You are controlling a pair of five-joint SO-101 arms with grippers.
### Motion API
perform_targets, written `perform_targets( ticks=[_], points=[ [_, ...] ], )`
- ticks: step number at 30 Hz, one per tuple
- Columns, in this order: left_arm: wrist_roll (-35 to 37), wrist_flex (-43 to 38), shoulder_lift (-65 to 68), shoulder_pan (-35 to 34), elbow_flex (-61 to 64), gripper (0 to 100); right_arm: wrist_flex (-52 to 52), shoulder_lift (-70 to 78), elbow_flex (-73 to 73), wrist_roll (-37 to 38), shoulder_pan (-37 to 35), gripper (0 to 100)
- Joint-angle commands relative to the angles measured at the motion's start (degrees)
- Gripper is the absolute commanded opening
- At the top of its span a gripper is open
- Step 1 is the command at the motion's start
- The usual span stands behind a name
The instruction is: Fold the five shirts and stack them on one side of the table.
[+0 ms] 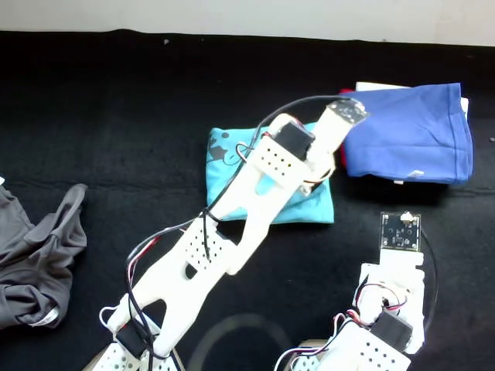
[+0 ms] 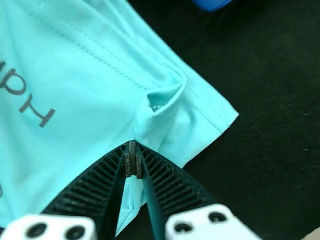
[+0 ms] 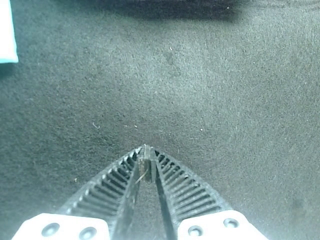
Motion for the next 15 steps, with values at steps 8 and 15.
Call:
perform_targets(
  ticks=[8,15],
  points=[
    [0.0,0.44,-5.76,0.57,2.59,1,-0.04,-0.48,7.87,0.26,-0.66,1.5],
    [0.0,0.44,-6.29,4.26,11.91,1,-0.04,-0.48,7.87,0.26,-0.75,1.5]
  ],
)
